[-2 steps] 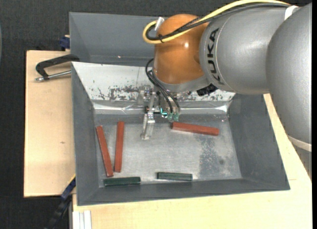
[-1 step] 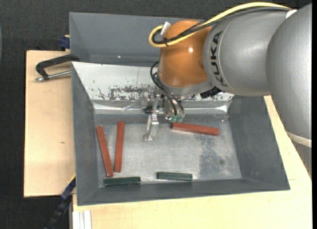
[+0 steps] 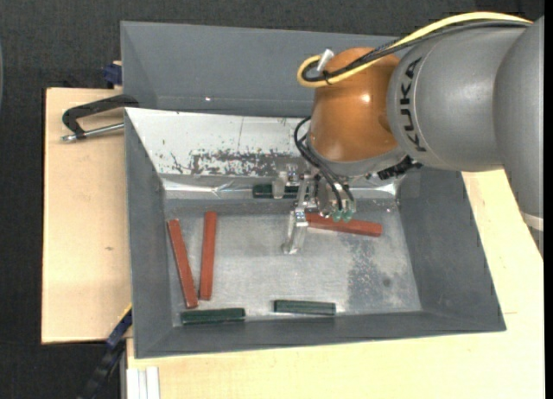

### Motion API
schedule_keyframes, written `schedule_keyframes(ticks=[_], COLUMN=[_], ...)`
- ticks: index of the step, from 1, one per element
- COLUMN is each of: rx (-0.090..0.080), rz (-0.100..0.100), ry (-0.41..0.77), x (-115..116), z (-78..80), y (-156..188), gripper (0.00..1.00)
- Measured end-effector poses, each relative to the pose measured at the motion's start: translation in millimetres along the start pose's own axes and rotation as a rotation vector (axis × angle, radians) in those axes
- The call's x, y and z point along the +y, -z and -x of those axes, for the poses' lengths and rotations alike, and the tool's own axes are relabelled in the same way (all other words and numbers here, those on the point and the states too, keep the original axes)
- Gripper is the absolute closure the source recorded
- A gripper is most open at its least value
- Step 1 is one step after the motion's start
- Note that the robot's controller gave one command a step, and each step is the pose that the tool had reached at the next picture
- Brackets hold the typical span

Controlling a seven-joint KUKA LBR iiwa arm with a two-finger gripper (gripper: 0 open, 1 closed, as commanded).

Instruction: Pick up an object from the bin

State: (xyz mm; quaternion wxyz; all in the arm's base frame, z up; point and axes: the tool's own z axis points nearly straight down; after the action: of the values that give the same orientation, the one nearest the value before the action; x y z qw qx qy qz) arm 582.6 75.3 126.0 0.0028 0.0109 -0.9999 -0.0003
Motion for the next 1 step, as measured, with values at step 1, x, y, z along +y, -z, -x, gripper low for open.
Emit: schedule_keyframes(ticks=[1], rx=[-0.007], rz=[0.001], ry=[-0.165], x=[-13.9], z=[-1.9], y=[-12.6], gripper=[0.0])
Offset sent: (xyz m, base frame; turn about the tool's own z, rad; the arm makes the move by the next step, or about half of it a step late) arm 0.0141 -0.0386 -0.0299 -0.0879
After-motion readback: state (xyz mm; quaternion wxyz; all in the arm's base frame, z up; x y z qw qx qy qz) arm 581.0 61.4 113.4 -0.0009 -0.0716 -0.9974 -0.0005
